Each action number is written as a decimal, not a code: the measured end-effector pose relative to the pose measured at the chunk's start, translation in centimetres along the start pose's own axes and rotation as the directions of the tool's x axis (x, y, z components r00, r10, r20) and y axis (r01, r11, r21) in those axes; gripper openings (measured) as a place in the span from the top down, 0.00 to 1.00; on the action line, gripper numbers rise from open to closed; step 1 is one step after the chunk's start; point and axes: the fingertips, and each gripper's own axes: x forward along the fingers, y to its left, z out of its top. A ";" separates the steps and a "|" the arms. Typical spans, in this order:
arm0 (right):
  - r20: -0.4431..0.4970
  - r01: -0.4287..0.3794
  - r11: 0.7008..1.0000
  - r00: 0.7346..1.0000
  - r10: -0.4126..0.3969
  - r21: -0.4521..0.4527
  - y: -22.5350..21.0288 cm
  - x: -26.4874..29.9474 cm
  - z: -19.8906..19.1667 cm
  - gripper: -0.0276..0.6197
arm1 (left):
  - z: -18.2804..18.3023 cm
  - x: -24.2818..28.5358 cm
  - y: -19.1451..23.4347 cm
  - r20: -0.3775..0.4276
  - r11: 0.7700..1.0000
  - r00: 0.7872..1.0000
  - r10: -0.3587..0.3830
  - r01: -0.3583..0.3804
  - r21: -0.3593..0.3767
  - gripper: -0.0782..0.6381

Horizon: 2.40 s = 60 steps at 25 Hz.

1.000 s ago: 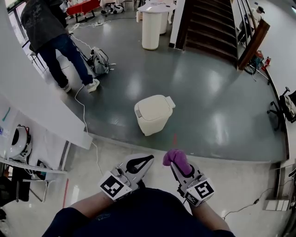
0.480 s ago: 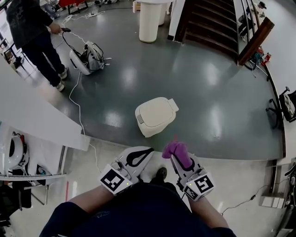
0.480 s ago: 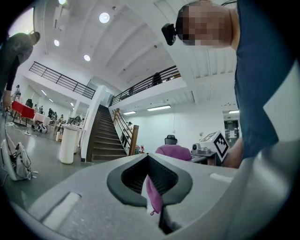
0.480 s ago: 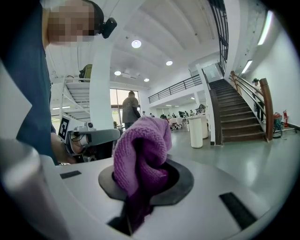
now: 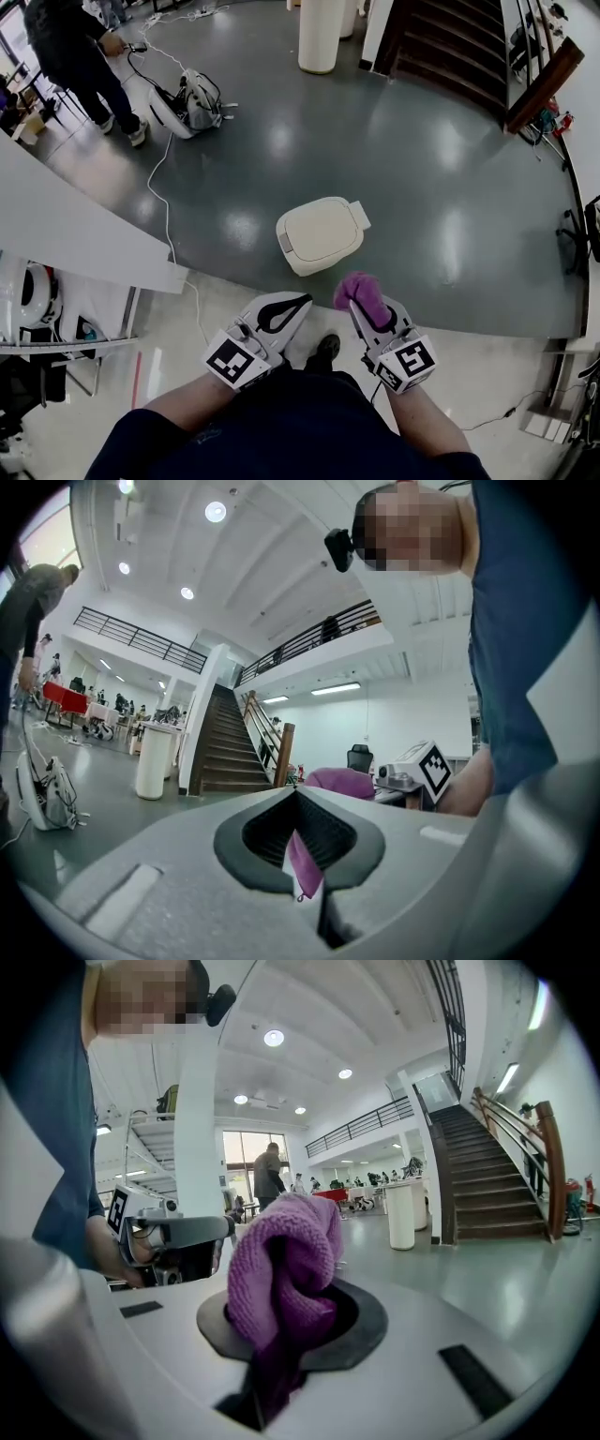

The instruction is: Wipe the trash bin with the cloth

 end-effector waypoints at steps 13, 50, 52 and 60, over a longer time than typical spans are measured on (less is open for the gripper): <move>-0.079 -0.028 0.999 0.997 0.025 -0.042 -9.4 8.8 -3.2 0.84 | -6.5 5.8 7.6 -0.059 0.993 0.991 0.120 -0.121 -0.017 0.90; -0.437 -0.005 0.942 0.887 -0.151 -0.337 -28.5 31.4 -21.5 0.84 | -15.0 12.9 18.1 -0.078 0.991 0.989 0.123 -0.126 -0.044 0.89; -0.450 0.000 0.940 0.878 -0.164 -0.342 -29.2 32.2 -21.9 0.84 | -15.3 12.8 18.4 -0.078 0.990 0.989 0.127 -0.131 -0.055 0.90; -0.456 -0.050 0.935 0.881 -0.124 -0.352 -26.1 35.4 -22.2 0.84 | -16.3 11.5 20.0 -0.074 0.984 0.984 0.162 -0.167 -0.069 0.90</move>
